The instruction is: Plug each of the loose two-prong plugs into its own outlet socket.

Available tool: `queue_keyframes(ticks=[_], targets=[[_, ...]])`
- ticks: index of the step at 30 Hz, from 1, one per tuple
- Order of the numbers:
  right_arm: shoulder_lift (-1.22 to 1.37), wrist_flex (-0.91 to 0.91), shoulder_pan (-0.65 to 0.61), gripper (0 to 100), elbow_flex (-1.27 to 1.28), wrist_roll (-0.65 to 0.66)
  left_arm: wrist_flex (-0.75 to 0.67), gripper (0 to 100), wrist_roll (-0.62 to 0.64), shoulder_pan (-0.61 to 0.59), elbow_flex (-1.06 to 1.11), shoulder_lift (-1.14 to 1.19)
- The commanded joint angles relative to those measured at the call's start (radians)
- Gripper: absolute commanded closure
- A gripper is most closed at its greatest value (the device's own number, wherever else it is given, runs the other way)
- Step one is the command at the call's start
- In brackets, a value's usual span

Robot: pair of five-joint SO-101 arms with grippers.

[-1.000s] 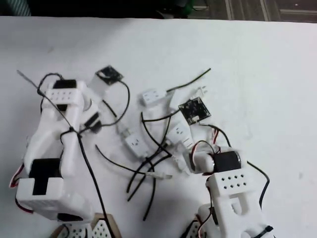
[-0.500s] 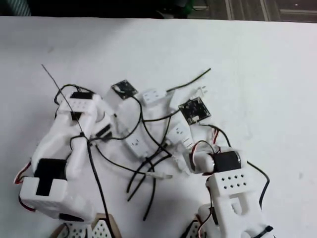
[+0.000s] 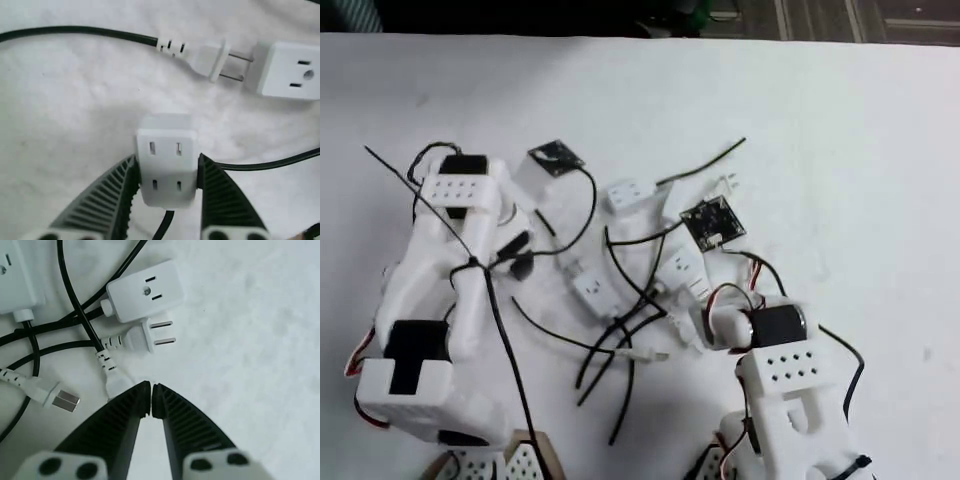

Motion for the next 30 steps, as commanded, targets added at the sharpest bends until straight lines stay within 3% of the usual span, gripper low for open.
queue_keyframes(ticks=[1, 8, 19, 25, 30], targets=[[0.002, -0.013, -0.010, 98.0, -0.005, 0.000, -0.015, 88, 0.006, 0.002, -0.005, -0.013], [0.002, -0.013, -0.005, 98.0, -0.005, 0.000, -0.095, 79, 0.109, 0.012, 0.040, -0.013], [0.002, -0.012, -0.008, 97.8, -0.005, 0.000, 0.051, 83, 0.117, -0.015, -0.055, -0.044], [0.002, -0.013, -0.012, 97.8, -0.018, 0.014, 0.137, 89, 0.117, -0.131, 0.002, -0.315], [0.002, 0.004, -0.059, 97.8, -0.080, 0.153, 0.091, 89, 0.117, -0.288, 0.195, -0.616]])
